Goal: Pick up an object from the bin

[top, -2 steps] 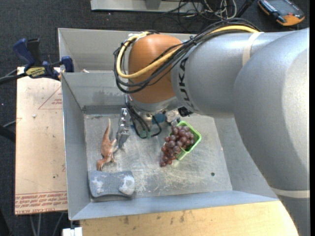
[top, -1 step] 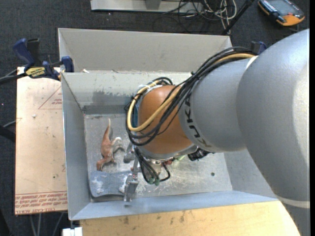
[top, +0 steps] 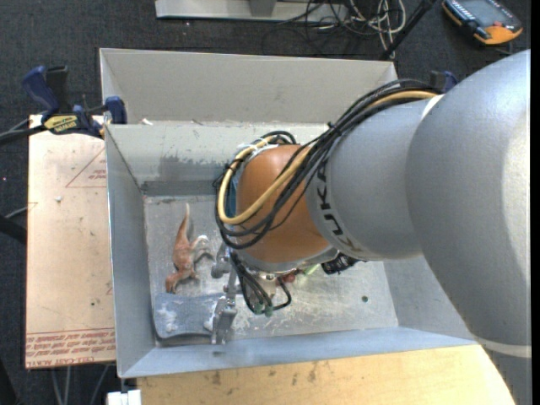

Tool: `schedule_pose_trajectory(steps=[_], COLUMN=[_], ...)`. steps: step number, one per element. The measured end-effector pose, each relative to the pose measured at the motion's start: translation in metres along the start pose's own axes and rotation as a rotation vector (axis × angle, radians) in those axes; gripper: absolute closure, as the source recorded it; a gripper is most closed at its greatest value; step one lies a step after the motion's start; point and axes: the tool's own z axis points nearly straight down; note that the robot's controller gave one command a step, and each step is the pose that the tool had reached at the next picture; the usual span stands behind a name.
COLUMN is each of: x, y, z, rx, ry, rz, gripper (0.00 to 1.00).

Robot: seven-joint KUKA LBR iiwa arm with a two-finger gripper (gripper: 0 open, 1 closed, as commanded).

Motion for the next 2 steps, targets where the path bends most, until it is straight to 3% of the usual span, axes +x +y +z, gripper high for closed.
schedule_pose_trajectory(steps=[1,2], x=[-0.0020,-0.0017], y=[-0.0007,-0.0008], z=[0.0578,0.0580], rx=[-0.006,-0.006], ry=[-0.017,-0.016], rz=[-0.330,-0.330], gripper=[1.00,1.00])
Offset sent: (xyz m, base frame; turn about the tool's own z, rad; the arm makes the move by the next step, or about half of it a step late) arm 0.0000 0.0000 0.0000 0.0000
